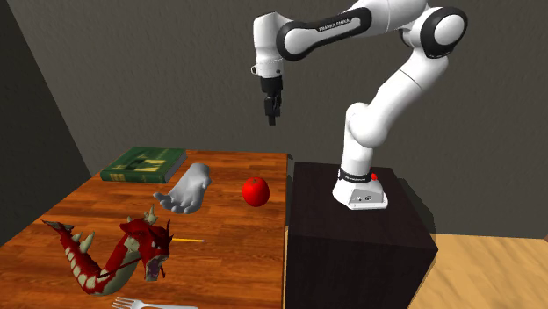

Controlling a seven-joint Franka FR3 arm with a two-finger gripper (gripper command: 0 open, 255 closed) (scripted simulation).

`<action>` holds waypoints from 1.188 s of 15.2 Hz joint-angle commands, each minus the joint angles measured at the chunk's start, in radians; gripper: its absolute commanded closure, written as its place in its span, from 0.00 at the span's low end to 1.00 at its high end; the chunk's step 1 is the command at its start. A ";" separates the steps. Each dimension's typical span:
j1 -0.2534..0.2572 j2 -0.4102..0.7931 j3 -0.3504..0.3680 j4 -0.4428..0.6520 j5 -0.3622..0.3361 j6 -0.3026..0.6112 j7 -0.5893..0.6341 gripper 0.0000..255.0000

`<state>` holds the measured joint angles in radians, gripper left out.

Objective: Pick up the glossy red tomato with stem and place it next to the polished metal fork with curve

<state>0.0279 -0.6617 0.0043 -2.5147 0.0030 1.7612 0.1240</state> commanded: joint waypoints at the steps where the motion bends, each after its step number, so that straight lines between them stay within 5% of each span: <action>1: 0.001 0.040 0.011 -0.031 0.006 0.072 0.022 0.00; 15: 0.013 0.516 0.099 -0.073 0.022 0.581 0.203 0.00; 18: 0.014 0.566 0.102 -0.078 0.016 0.635 0.214 0.00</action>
<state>0.0420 -0.1116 0.1057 -2.5903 0.0213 2.3775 0.3353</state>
